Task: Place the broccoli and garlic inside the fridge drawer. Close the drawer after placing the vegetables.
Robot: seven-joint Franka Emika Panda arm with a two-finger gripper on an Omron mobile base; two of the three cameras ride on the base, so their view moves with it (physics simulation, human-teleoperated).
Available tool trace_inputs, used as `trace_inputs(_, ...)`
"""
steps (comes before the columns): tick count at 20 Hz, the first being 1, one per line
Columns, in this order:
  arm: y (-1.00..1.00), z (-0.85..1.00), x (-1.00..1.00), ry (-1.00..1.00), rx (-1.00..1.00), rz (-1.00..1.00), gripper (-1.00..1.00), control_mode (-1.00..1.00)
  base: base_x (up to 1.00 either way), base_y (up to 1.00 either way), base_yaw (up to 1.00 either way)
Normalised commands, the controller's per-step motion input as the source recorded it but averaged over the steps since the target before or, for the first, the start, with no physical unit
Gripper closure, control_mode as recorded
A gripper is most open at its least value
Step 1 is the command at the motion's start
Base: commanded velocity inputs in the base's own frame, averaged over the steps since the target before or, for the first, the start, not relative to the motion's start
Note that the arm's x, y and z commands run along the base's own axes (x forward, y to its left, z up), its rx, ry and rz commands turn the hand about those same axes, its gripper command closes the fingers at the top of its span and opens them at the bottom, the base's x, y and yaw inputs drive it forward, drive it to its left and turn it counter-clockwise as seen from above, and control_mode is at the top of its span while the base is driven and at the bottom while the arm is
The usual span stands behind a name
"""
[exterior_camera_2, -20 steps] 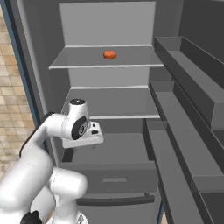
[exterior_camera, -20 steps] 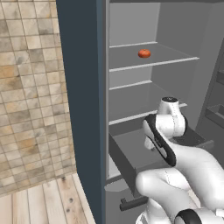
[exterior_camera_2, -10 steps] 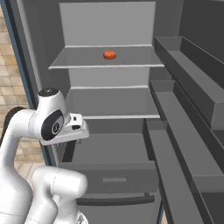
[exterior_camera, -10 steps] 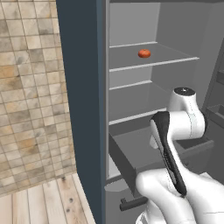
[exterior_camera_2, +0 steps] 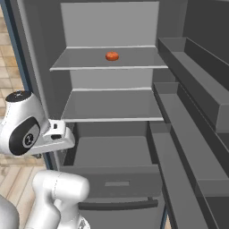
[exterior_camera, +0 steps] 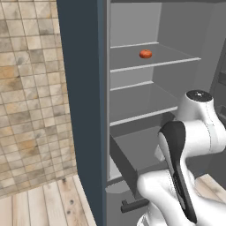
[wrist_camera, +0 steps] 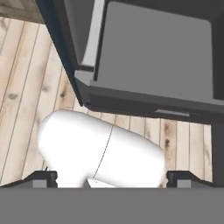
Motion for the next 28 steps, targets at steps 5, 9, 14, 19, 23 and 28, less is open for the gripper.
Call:
trace_inputs(5, 0.01, 0.0, 0.0, -0.01, -0.01, 0.0, -1.0, -1.0, 0.0, 0.0, 0.0)
trace_inputs(9, -0.04, 0.0, -0.5, -0.06, 0.0, -0.09, -1.0, 1.0, -0.25, 0.0, -0.07)
trace_inputs(14, 0.0, 0.0, 0.0, 0.0, 0.0, 0.0, -1.0, 1.0, -1.0, 0.05, -0.46)
trace_inputs(19, 0.0, 0.0, 0.0, 0.0, 0.0, 0.0, -1.0, 1.0, -0.92, 0.0, -0.71)
trace_inputs(23, 0.0, 0.0, 0.0, 0.0, 0.0, 0.0, -1.0, 1.0, -0.58, 0.0, -0.84)
trace_inputs(28, 0.0, 0.0, 0.0, 0.0, 0.0, 0.0, -1.0, 1.0, -0.18, -0.19, -0.86)
